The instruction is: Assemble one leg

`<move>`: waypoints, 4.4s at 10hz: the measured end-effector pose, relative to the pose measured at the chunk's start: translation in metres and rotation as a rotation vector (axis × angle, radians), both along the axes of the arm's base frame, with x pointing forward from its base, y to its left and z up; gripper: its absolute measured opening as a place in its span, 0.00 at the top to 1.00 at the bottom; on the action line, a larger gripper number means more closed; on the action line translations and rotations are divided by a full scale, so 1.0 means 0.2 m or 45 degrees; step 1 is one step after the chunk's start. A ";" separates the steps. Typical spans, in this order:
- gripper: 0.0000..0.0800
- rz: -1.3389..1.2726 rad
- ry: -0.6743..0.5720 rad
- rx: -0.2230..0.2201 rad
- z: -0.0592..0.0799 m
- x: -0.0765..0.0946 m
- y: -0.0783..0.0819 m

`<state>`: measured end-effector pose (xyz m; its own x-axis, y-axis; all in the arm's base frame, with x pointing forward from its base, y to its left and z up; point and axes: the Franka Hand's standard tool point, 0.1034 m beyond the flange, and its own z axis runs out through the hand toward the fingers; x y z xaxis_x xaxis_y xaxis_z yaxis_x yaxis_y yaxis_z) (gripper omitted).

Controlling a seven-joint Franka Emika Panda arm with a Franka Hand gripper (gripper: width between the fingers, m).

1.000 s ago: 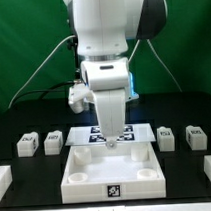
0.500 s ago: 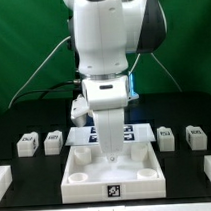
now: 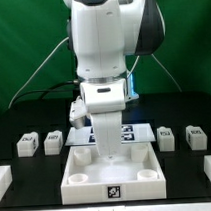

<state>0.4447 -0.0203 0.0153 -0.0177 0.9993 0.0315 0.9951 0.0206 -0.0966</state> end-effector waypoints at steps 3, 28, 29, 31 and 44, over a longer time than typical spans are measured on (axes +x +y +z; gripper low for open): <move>0.90 -0.001 -0.006 0.000 0.00 0.01 0.00; 0.22 -0.095 -0.093 0.054 0.00 0.25 0.42; 0.19 -0.095 -0.093 0.054 0.00 0.25 0.42; 0.19 -0.096 -0.093 0.054 0.00 0.25 0.41; 0.19 -1.233 -0.044 0.033 0.21 0.12 0.73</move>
Offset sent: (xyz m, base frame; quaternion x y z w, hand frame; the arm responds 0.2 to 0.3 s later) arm 0.0000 0.0000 0.0000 0.0000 0.0000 0.0000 1.0000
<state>0.4680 0.1260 0.0573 0.8112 0.5806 0.0689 0.5846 -0.8076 -0.0777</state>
